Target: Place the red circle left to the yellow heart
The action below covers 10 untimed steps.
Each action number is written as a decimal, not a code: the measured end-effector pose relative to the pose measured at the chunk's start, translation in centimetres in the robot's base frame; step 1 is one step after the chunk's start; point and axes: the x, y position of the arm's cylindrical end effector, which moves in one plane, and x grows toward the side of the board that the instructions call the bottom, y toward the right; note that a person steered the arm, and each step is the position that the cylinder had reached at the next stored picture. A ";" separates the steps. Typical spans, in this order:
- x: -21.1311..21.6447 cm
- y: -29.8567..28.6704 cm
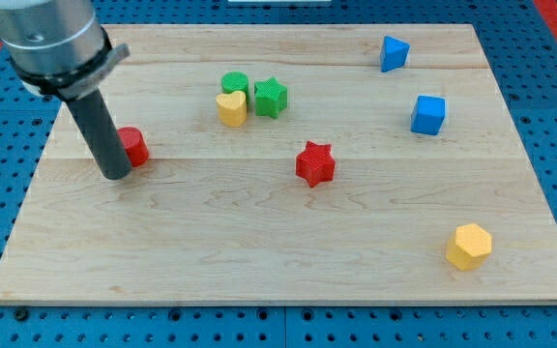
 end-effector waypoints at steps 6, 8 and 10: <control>-11.2 -3.3; -14.7 3.0; -12.6 5.6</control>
